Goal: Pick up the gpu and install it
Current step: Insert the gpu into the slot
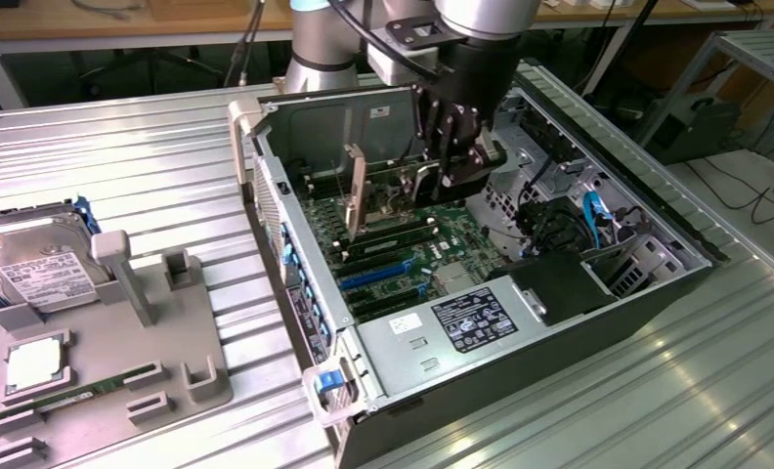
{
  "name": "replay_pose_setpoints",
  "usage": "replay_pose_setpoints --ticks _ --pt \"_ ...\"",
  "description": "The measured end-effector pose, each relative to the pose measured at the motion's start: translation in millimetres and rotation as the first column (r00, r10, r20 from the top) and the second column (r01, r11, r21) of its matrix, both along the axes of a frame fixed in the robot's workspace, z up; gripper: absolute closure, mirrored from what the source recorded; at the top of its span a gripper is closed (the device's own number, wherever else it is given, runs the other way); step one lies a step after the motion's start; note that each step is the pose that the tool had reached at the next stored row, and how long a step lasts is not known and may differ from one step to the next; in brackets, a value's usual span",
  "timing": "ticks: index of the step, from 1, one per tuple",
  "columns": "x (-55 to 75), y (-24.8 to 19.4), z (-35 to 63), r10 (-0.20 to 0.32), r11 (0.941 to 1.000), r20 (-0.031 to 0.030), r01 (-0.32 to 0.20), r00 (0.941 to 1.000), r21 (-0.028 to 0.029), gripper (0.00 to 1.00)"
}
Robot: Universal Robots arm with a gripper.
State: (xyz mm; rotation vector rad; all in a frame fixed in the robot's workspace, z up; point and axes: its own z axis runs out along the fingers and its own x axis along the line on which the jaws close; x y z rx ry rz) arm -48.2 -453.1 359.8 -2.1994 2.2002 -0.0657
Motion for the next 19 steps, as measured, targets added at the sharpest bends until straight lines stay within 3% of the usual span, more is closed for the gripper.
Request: replay_pose_setpoints --ticks 6,9,12,19 --pt "-0.9 1.4 -10.2 -0.037 0.9993 -0.0030 0.037 0.9993 -0.0012 0.72" --pt "-2.4 1.8 -12.2 -0.036 0.9993 -0.0112 0.036 0.9993 -0.0015 0.72" --pt "-7.1 2.2 -14.6 -0.036 0.9994 -0.0157 0.036 0.9992 -0.0021 0.72" --pt "-7.3 4.9 -26.6 -0.031 0.9995 -0.0158 0.031 0.9994 -0.0026 0.72"
